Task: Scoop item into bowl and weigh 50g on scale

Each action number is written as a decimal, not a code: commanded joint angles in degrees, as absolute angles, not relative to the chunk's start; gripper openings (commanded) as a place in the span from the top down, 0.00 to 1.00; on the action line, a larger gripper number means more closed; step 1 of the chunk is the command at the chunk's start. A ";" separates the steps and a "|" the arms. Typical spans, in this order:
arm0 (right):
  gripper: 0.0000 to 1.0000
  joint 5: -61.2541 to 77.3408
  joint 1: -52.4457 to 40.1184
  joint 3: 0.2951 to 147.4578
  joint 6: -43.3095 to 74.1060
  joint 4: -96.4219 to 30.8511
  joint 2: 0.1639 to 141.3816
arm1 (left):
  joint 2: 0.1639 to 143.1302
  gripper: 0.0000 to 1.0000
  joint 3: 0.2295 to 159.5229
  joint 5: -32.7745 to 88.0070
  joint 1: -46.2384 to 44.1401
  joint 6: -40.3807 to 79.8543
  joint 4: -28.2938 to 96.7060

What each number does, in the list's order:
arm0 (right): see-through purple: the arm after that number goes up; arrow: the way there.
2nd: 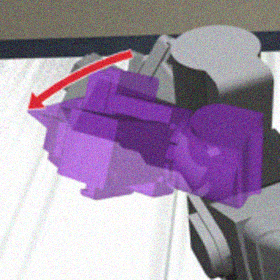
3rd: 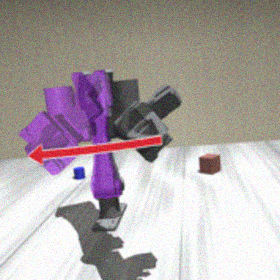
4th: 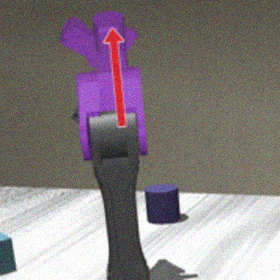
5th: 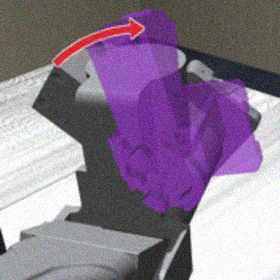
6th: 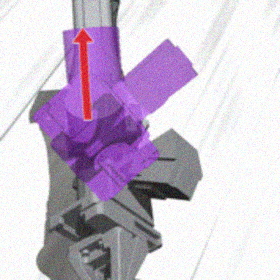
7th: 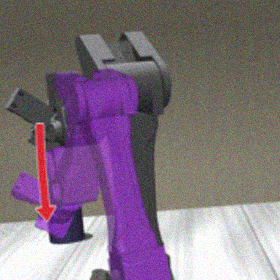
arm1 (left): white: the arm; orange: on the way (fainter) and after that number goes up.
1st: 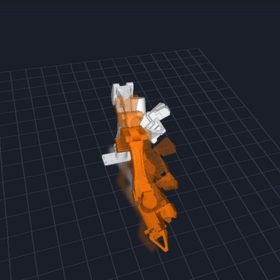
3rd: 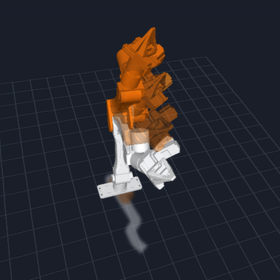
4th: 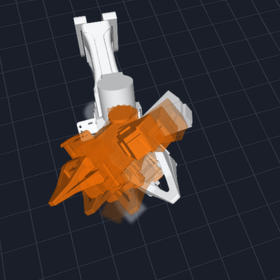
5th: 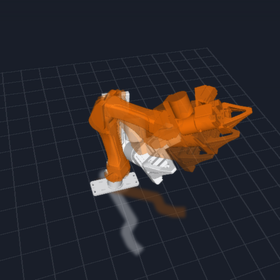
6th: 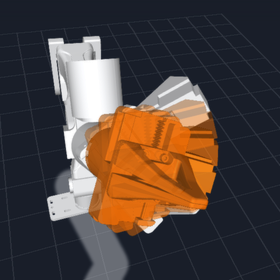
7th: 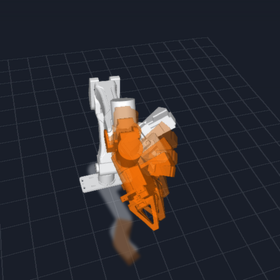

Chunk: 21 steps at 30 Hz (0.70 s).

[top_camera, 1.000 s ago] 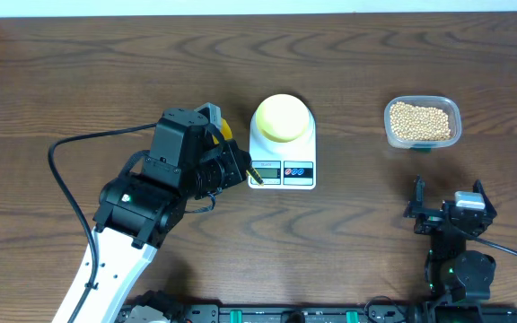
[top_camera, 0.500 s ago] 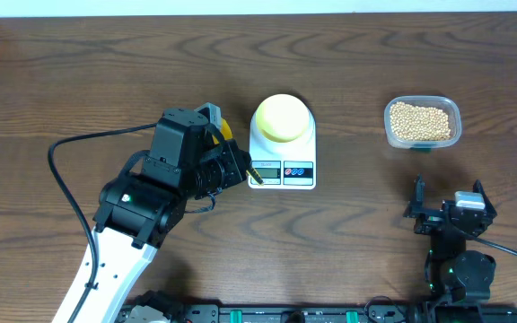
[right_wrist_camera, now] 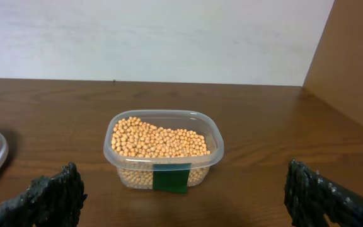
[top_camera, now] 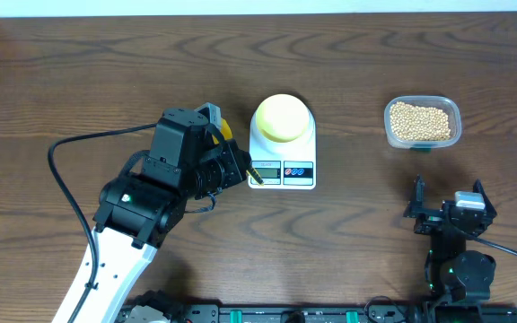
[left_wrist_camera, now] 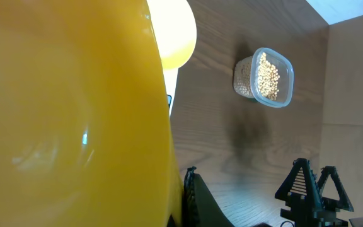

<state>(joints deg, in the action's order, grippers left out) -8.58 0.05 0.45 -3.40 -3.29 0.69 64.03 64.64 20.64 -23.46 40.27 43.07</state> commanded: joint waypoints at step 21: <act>0.01 -8.45 0.45 0.32 -3.90 -3.46 0.45 | 64.31 0.93 64.95 19.88 -23.49 40.16 40.77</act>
<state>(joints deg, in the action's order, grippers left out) -8.58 0.05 0.45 -3.40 -3.29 0.69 64.03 64.64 20.64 -23.46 40.29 41.04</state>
